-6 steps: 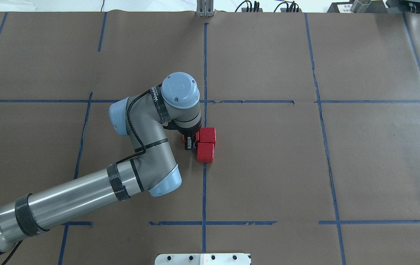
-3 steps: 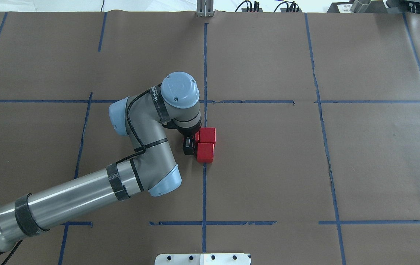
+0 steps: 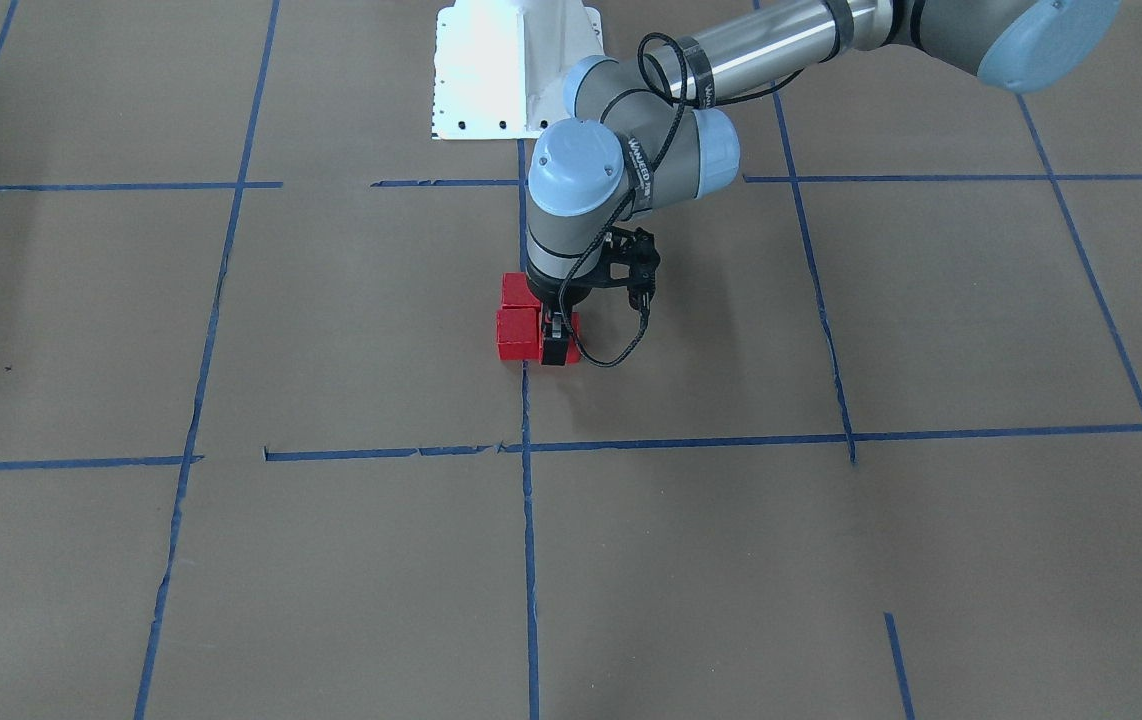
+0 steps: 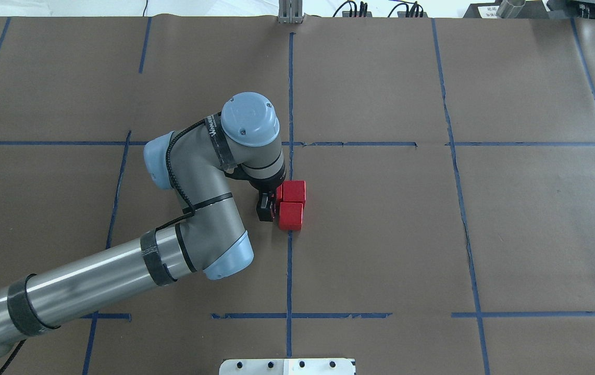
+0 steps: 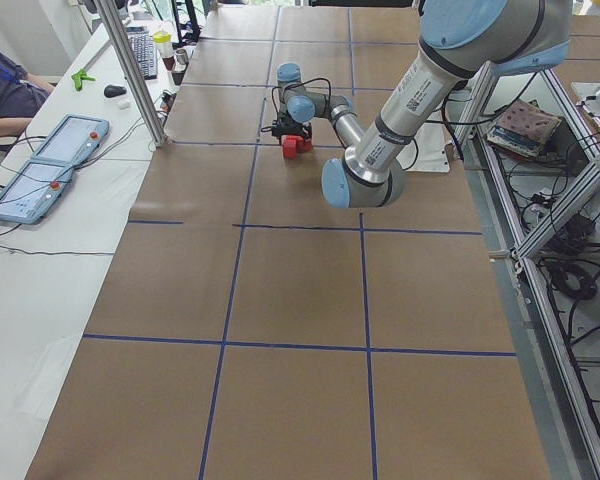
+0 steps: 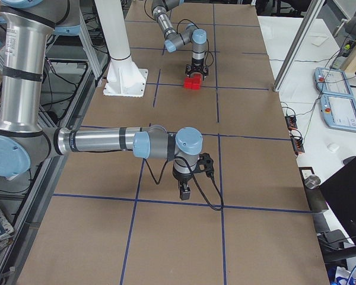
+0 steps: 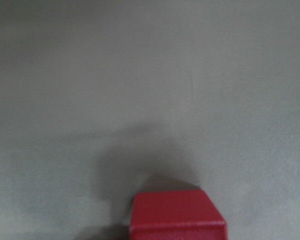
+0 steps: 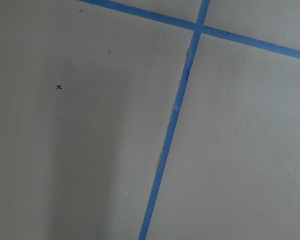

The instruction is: Form red blocks into L shape at center

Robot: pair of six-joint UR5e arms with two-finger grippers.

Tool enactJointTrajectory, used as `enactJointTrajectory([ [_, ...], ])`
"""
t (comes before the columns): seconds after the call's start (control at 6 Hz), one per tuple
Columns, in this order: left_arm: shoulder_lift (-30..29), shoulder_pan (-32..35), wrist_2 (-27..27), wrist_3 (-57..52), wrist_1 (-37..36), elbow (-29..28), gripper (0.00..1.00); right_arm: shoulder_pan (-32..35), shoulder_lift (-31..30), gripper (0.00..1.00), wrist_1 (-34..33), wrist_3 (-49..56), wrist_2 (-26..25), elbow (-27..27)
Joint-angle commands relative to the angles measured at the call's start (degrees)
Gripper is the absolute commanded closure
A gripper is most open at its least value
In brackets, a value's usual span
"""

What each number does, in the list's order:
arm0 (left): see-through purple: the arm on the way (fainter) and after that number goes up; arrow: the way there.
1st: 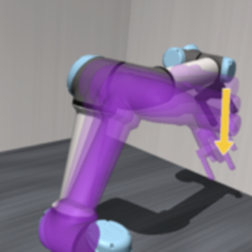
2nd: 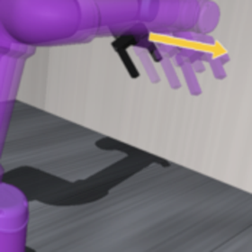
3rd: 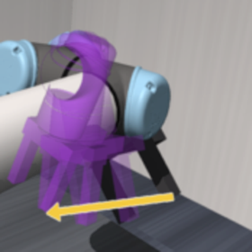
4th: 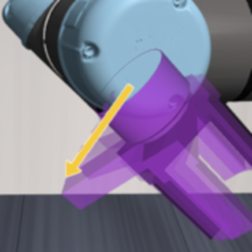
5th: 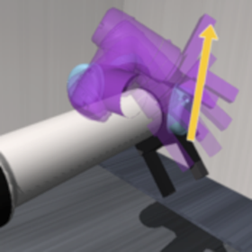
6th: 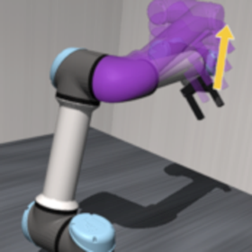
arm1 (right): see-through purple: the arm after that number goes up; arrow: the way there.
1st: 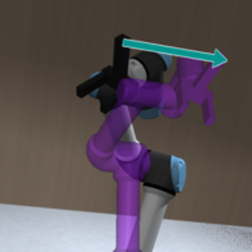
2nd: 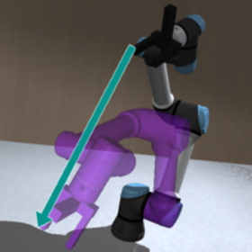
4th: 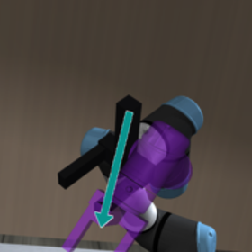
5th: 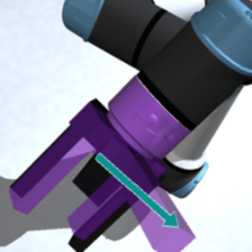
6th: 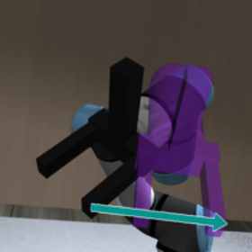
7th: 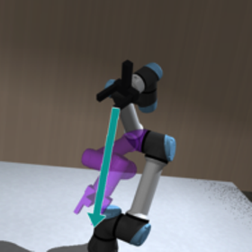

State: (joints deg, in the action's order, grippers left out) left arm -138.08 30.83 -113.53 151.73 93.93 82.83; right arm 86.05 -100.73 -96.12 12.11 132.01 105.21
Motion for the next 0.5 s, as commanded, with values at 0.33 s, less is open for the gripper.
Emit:
enactJointTrajectory([
  [0.33,16.3,5.2,-3.8,-34.4,-11.0,26.9,0.00,0.0,0.0,0.00,0.0,-0.1,0.1,0.0],
])
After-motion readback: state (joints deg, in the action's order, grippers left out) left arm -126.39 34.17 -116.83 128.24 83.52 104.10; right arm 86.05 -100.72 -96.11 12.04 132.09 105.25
